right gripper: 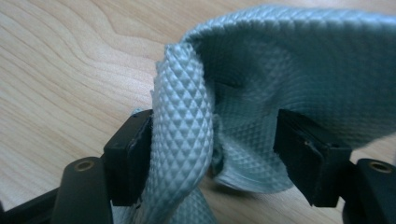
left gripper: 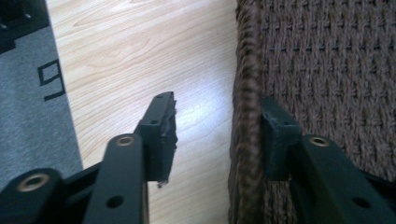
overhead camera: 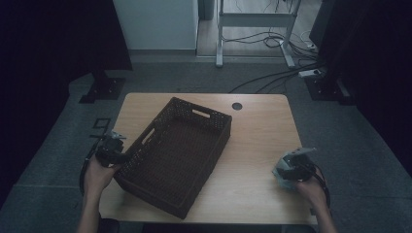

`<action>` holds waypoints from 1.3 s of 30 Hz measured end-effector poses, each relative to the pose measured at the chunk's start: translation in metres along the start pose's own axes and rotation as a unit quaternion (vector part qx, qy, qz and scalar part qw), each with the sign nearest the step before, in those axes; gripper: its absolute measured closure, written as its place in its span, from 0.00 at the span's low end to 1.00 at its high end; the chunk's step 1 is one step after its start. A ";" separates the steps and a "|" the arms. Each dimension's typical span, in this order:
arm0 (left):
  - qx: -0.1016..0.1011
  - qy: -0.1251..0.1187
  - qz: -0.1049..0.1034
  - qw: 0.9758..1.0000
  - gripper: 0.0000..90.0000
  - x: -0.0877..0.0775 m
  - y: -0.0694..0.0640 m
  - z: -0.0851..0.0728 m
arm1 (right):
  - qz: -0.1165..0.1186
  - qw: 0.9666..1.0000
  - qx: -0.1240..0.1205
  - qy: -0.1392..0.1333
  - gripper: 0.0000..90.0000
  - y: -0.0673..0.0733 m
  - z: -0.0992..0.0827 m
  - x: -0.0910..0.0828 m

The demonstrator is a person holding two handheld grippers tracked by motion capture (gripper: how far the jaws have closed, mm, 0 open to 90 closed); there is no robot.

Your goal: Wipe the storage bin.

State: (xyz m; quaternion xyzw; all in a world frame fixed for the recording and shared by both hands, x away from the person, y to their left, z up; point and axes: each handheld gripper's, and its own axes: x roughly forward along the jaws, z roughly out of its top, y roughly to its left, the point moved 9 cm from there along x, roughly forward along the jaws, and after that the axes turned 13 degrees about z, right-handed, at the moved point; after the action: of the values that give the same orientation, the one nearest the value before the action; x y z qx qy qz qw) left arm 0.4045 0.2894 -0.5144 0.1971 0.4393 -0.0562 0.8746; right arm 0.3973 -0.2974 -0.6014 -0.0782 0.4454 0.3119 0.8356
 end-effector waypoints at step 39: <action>-0.055 -0.018 -0.061 0.997 0.84 -0.003 0.012 -0.008 | 0.082 0.992 -0.062 -0.071 0.76 0.069 0.113 0.014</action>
State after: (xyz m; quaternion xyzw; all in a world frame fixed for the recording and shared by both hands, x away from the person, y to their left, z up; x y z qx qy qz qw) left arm 0.4000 0.3033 -0.5128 0.1211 0.4367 -0.0886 0.8870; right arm 0.4409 -0.1896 -0.5357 -0.0710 0.3700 0.4112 0.8300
